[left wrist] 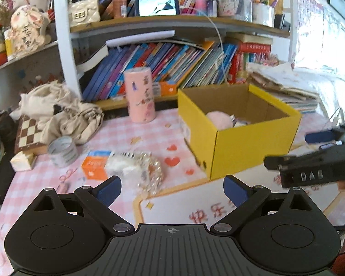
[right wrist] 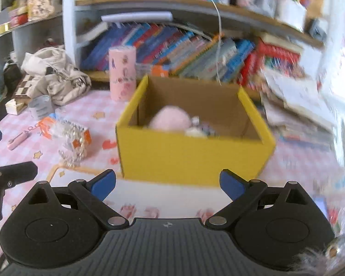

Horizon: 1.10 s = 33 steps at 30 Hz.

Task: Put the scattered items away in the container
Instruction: 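Withdraw both tools from the yellow box back over the table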

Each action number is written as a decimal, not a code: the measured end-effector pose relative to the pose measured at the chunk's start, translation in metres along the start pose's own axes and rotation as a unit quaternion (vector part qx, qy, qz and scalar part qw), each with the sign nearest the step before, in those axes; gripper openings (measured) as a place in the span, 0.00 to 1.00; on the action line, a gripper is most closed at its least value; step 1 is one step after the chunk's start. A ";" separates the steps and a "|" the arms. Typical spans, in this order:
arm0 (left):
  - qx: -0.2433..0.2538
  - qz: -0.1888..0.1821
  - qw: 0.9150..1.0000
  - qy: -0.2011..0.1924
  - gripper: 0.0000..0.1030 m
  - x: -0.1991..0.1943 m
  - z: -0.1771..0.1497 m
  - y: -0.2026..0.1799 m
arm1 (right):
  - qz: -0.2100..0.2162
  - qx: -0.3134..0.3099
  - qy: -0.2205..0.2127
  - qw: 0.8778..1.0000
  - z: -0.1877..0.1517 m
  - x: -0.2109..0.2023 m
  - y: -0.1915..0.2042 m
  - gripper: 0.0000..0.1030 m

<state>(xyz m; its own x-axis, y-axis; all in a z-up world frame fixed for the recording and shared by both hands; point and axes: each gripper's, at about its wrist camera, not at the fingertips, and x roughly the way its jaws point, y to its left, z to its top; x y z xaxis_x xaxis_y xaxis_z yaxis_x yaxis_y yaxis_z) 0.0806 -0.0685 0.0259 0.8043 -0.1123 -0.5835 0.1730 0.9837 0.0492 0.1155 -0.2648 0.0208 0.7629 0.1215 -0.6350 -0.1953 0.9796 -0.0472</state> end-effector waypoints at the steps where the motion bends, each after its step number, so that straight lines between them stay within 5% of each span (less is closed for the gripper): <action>1: -0.001 0.001 1.000 0.000 0.94 -0.002 -0.002 0.002 | 0.000 0.000 0.007 1.000 -0.005 0.000 0.004 0.95; 33: -0.055 0.045 0.997 0.025 0.95 -0.040 -0.046 0.060 | 0.037 -0.087 0.024 0.995 -0.021 -0.012 0.097 0.95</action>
<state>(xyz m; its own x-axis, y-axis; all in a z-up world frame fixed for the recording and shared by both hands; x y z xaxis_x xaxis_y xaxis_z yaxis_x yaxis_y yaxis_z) 0.0327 0.0016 0.0143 0.7837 -0.0186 -0.6209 0.0360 0.9992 0.0155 0.0747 -0.1742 0.0076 0.7125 0.1807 -0.6780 -0.3573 0.9250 -0.1289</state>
